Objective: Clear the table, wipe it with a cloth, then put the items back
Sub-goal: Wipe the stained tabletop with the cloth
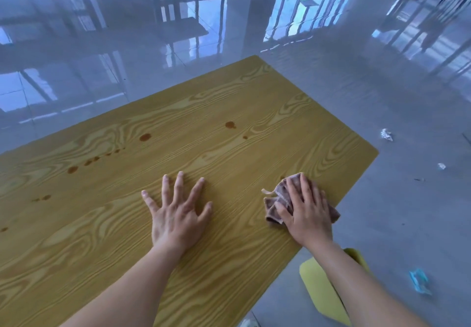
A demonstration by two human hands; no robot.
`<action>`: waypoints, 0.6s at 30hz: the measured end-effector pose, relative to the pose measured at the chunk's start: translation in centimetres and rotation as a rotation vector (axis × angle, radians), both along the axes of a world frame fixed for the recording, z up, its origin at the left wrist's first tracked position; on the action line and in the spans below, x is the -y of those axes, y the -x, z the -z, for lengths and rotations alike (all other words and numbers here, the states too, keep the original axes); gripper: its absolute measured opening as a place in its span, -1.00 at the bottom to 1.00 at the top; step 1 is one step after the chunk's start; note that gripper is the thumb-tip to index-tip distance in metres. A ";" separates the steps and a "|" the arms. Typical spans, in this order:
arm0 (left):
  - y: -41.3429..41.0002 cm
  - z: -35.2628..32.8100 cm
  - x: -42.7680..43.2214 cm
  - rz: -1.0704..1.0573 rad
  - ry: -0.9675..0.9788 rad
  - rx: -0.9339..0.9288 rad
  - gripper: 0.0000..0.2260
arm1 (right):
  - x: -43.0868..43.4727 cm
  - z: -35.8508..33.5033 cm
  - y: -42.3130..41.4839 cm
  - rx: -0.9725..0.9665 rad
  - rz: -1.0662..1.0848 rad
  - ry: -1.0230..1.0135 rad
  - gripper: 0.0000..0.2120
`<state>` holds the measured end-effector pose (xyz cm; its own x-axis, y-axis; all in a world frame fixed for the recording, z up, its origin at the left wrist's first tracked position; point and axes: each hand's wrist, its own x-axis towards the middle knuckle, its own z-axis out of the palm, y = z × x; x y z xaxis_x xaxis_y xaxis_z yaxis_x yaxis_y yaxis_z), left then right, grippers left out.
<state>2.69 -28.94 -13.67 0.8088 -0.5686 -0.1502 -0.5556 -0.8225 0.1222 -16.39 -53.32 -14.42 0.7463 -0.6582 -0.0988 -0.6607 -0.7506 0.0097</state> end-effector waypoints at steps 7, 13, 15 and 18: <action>0.1 0.1 0.0 -0.017 0.021 0.018 -0.41 | -2.3 -0.4 -3.6 0.053 0.026 -0.028 -0.26; 0.2 -0.1 0.0 -0.018 0.025 0.021 -0.40 | -1.4 -0.5 1.8 0.050 -0.421 -0.008 -0.29; 0.1 -0.1 0.1 -0.017 0.036 0.023 -0.41 | 2.7 -0.1 0.0 0.025 -0.154 0.037 -0.24; 0.2 0.0 0.1 -0.026 0.028 0.023 -0.41 | 5.2 -0.9 -5.6 0.046 0.232 -0.065 -0.13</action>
<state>2.53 -29.08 -13.64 0.8264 -0.5510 -0.1159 -0.5368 -0.8331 0.1332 -10.81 -58.49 -13.57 0.5810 -0.8056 -0.1163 -0.8138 -0.5771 -0.0680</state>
